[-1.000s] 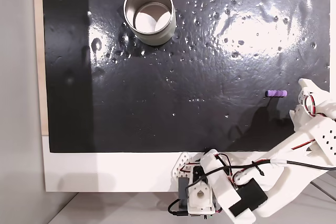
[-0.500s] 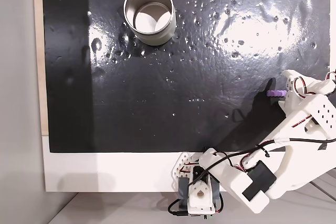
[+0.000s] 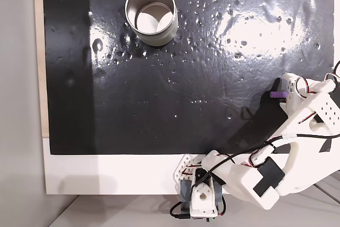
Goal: Grasp a pengrip and put it in the cup.
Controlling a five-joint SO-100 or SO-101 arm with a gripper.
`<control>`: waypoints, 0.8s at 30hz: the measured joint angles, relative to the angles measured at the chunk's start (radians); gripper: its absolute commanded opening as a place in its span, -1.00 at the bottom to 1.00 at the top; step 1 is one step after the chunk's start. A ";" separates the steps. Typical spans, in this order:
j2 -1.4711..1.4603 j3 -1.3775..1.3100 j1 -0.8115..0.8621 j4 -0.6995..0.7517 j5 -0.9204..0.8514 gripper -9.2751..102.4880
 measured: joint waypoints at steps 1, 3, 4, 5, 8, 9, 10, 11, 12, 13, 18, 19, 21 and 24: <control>-0.008 0.000 -0.002 -0.006 -0.002 -0.36; -0.018 0.006 -0.003 -0.021 -0.003 -0.39; -0.020 0.012 -0.003 -0.028 -0.002 -0.41; -0.021 0.021 -0.003 -0.040 -0.002 -0.44; -0.028 0.044 -0.002 -0.072 -0.005 -0.53; -0.028 0.046 -0.003 -0.077 -0.002 -0.56; -0.028 0.051 -0.003 -0.086 -0.002 -0.59; -0.028 0.051 -0.005 -0.087 -0.002 -0.62; -0.028 0.051 -0.005 -0.091 -0.002 -0.66; -0.031 0.051 -0.005 -0.091 -0.002 -0.69; -0.032 0.051 -0.005 -0.092 -0.002 -0.81; -0.032 0.051 -0.005 -0.092 -0.002 -0.83; -0.032 0.051 -0.005 -0.092 -0.002 -0.83; -0.032 0.046 -0.005 -0.089 0.002 -0.83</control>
